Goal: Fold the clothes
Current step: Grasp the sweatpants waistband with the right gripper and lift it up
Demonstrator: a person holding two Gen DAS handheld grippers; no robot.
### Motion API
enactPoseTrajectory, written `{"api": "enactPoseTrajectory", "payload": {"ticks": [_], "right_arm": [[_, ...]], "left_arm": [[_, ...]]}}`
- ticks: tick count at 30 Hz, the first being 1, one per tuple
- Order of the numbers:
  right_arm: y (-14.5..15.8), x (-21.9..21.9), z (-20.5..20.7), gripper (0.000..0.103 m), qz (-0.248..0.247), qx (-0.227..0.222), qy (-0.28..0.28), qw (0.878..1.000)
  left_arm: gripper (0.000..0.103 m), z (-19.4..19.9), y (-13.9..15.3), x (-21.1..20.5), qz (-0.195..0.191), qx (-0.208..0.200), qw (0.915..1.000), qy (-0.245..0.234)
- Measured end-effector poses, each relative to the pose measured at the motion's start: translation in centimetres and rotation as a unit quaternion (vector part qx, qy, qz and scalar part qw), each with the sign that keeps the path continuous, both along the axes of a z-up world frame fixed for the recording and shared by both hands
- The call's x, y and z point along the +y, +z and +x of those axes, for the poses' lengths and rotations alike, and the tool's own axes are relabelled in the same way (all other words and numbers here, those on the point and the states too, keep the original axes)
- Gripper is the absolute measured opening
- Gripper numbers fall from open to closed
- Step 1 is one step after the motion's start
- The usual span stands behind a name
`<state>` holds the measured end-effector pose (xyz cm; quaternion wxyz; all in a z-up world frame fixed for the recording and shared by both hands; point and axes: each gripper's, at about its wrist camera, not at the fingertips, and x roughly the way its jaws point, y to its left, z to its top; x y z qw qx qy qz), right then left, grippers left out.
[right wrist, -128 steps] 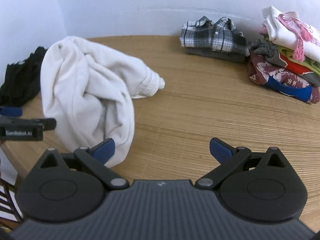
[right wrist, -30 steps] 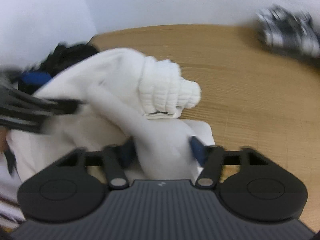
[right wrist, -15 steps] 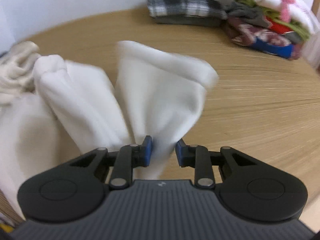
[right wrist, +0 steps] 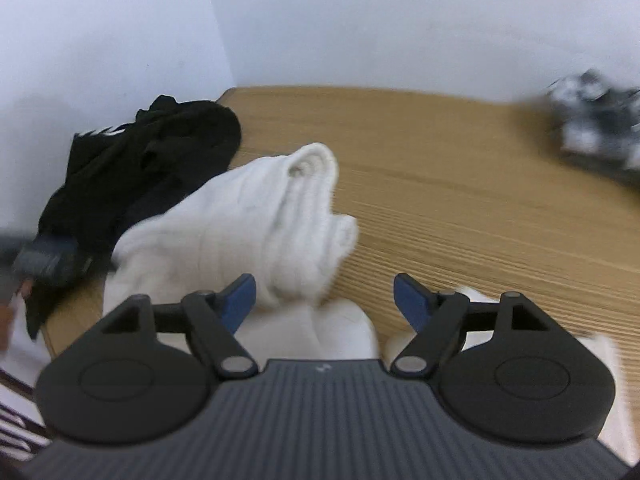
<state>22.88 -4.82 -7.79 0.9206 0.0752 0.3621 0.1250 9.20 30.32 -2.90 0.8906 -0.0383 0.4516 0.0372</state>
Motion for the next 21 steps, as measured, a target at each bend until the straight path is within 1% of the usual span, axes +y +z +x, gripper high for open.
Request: {"api": "enactPoseTrajectory", "payload": {"ticks": [2,4,6,8,9,12,15,17,18,19,21], "right_arm": [[-0.3,0.7,3.5,0.078,0.045,0.010,-0.001,0.999],[-0.5,1.2,7.1,0.078,0.080,0.018,0.018,0.996],[-1.1,2.5,10.6,0.078,0.071,0.040,0.028,0.996],[-2.0,4.0,13.2,0.080,0.055,0.069,0.035,0.995],[-2.4,4.9,14.1,0.080,0.047,0.077,0.040,0.995],[-2.8,7.9,15.0,0.080,0.025,0.062,0.055,0.996],[-1.8,10.2,13.9,0.080,-0.001,0.024,0.053,0.998],[-1.3,10.1,12.4,0.080,0.027,-0.002,0.062,0.998],[-1.3,10.2,12.4,0.080,0.038,0.002,0.072,0.997],[-1.5,10.5,12.8,0.080,0.035,0.015,0.082,0.996],[-2.8,11.5,14.5,0.081,0.009,0.052,0.093,0.994]], "left_arm": [[0.100,-1.1,-0.5,0.7,0.001,0.003,1.0000,-0.003],[0.100,-2.1,-1.0,2.1,-0.001,0.005,1.0000,0.000],[0.100,-2.7,-1.7,3.7,-0.010,0.010,0.9999,0.009],[0.100,-3.5,-2.6,4.9,-0.020,0.019,0.9994,0.022],[0.100,-3.8,-2.8,5.1,-0.021,0.024,0.9991,0.028],[0.100,-4.5,-3.7,5.7,-0.023,0.036,0.9981,0.044],[0.100,-5.0,-4.3,6.1,-0.035,0.044,0.9972,0.049],[0.100,-5.0,-4.7,6.1,-0.048,0.046,0.9968,0.044],[0.100,-4.9,-5.0,6.0,-0.055,0.048,0.9966,0.038],[0.100,-4.6,-5.3,5.9,-0.060,0.050,0.9964,0.031],[0.100,-4.4,-5.7,5.0,-0.066,0.052,0.9963,0.016]]}}
